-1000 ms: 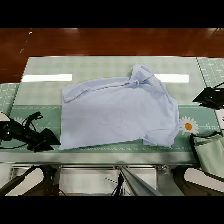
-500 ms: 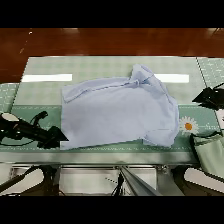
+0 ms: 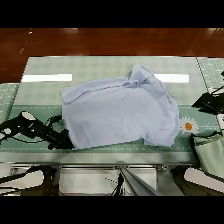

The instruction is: Fold the shirts.

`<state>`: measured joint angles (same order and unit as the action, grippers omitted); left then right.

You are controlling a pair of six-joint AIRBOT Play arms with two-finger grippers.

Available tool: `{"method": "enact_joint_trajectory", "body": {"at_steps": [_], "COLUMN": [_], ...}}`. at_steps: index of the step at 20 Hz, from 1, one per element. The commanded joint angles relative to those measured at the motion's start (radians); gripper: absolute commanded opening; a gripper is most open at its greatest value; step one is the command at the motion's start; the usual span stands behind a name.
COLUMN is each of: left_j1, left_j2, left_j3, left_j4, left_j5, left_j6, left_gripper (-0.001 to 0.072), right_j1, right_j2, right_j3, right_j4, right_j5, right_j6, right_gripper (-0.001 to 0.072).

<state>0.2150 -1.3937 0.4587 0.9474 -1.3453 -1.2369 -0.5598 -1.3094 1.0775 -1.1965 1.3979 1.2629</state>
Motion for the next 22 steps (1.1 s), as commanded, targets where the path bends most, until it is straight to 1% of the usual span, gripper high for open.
{"method": "enact_joint_trajectory", "body": {"at_steps": [1,2,7,8,9,11,13,14,15,17,19,22], "left_j1": [-0.008,-0.008,-0.008,-0.008,-0.008,-0.008,-0.008,-0.008,-0.008,-0.008,-0.008,-0.008], "left_j2": [-0.008,-0.008,-0.008,-0.008,-0.008,-0.008,-0.001,0.003,0.009,0.032,0.100,0.305], "left_j3": [0.001,0.001,0.001,0.001,0.001,0.001,0.002,0.006,0.015,0.045,0.103,0.285], "left_j4": [0.009,0.009,0.009,0.009,0.009,0.009,0.008,0.009,0.008,-0.011,-0.055,-0.116], "left_j5": [0.078,0.079,0.080,0.080,0.080,0.082,0.092,0.095,0.097,0.095,0.080,0.054], "left_j6": [0.022,0.026,0.041,0.047,0.049,0.052,0.051,0.051,0.051,0.051,0.051,0.042], "left_gripper": [0.0018,0.0018,0.0018,0.0018,0.0018,0.0018,0.0018,0.0018,0.0018,0.0017,0.0017,0.0017], "right_j1": [-0.011,-0.011,-0.010,-0.010,-0.006,0.032,0.092,0.119,0.147,0.175,0.177,0.177], "right_j2": [0.000,0.000,0.000,0.000,0.000,0.000,-0.001,-0.001,-0.001,0.001,0.027,0.150], "right_j3": [-0.098,-0.131,-0.267,-0.287,-0.304,-0.337,-0.369,-0.381,-0.383,-0.365,-0.308,-0.142], "right_j4": [0.044,0.046,0.031,0.048,0.073,0.087,0.065,0.061,0.057,0.066,0.109,0.225], "right_j5": [0.034,0.035,0.004,-0.016,-0.042,-0.093,-0.147,-0.165,-0.169,-0.143,-0.079,-0.045], "right_j6": [-0.045,-0.052,-0.064,-0.065,-0.068,-0.064,-0.032,-0.017,-0.014,-0.011,-0.034,-0.059], "right_gripper": [0.0569,0.0582,0.0579,0.0571,0.0531,0.0531,0.0531,0.0511,0.0331,0.0021,0.0024,0.0024]}}
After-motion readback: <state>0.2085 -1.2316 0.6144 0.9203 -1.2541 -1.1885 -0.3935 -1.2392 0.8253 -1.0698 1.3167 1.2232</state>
